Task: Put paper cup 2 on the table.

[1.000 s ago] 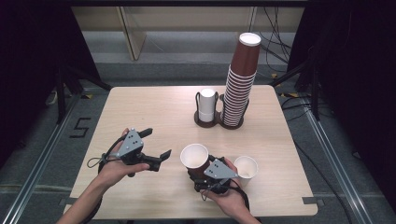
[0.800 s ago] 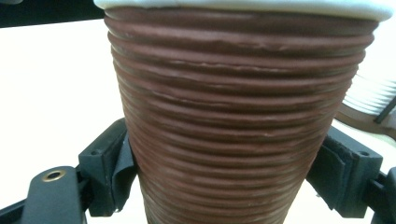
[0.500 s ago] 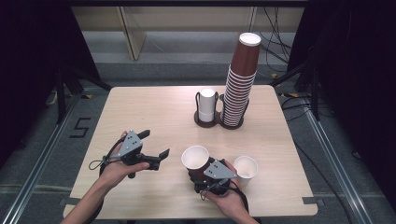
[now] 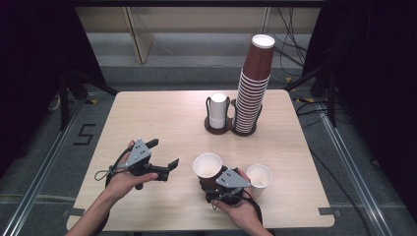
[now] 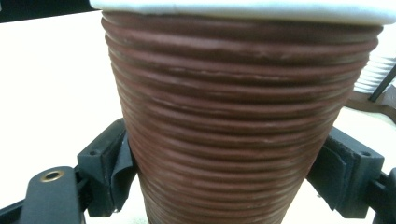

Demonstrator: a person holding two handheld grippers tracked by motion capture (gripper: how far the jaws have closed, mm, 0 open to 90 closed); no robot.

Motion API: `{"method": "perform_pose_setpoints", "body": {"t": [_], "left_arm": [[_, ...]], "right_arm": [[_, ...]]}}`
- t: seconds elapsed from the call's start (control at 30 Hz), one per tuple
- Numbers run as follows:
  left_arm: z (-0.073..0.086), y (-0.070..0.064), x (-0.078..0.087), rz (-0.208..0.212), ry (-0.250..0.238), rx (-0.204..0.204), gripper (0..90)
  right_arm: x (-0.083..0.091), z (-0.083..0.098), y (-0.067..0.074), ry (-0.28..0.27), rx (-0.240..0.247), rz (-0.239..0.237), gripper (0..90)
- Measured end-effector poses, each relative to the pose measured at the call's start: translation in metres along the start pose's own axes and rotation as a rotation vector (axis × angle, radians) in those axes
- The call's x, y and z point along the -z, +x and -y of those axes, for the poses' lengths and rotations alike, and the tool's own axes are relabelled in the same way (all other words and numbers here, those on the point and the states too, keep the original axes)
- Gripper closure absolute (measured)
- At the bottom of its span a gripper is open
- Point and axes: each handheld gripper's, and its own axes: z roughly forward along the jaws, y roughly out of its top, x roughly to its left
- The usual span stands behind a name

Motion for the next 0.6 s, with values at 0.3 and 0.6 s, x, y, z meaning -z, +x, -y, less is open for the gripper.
{"method": "perform_pose_setpoints", "body": {"t": [0.3, 0.6], "left_arm": [[0.0021, -0.0028, 0.0024, 0.003, -0.001, 0.0, 0.0], [0.0029, -0.0041, 0.0022, 0.0, 0.007, -0.008, 0.0]], "right_arm": [[0.0055, 0.0014, 0.0014, 0.031, -0.031, 0.017, 17.4], [0.011, 0.0042, 0.0055, 0.069, -0.058, 0.01, 17.1]]}}
